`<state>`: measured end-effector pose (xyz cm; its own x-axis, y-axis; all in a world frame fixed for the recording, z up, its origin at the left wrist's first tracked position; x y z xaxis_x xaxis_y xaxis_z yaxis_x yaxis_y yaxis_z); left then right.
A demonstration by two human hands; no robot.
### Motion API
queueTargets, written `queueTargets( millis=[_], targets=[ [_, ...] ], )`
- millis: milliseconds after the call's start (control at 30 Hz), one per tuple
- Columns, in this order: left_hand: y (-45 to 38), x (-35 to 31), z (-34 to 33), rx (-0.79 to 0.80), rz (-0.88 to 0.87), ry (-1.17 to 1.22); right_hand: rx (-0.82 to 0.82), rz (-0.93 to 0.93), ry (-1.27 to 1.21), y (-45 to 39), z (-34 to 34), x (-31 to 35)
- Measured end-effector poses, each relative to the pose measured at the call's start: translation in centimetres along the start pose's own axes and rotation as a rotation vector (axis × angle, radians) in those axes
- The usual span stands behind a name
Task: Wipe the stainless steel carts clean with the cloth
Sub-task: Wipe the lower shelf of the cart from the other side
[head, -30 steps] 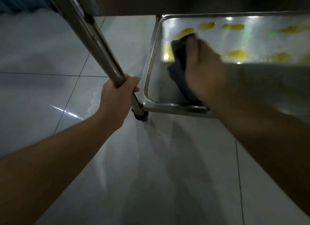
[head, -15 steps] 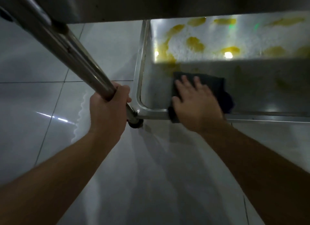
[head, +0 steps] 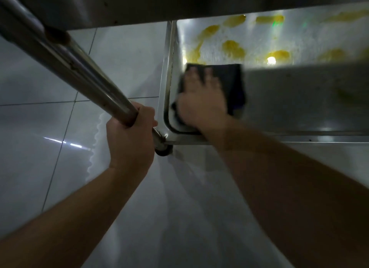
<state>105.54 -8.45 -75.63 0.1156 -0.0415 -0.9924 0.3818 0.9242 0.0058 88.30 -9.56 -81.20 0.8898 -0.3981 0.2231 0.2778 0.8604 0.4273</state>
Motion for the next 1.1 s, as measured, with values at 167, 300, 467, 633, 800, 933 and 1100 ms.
queueTargets(
  millis=[167,300,467,633,800,933,1100],
  targets=[
    [0.0,0.0,-0.1,0.027,-0.025,0.01,0.075,0.274,-0.032,-1.0,-0.1,4.7],
    [-0.1,0.2,0.3,0.03,0.001,0.017,-0.035,0.043,0.065,-0.9,1.7,-4.0],
    [0.1,0.4,-0.1,0.0,0.0,0.038,-0.145,-0.493,-0.234,1.8,4.3,-19.8],
    [0.1,0.3,-0.6,-0.037,-0.01,0.078,-0.139,-0.601,-0.328,0.2,3.9,-17.3],
    [0.3,0.0,-0.6,-0.024,-0.01,0.12,-0.018,-0.128,-0.132,-4.1,3.3,-4.1],
    [0.3,-0.1,-0.7,-0.018,0.017,0.139,0.103,0.138,-0.05,-5.4,2.6,2.9],
    [0.4,-0.1,-0.8,-0.044,0.016,0.116,0.07,0.303,-0.019,-0.4,0.5,1.2]
  ],
)
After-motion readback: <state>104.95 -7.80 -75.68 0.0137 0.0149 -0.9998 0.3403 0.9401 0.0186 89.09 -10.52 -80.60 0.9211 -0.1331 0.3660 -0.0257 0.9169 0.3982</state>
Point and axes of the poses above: each hand's wrist, its own y-axis away from the middle knuckle, its own z-axis out of the back of the hand, x = y × z, the point moved 2 cm from there along -y, towards the middle knuckle, and after that the axes turned 15 degrees about x, right-handed, at the moved point
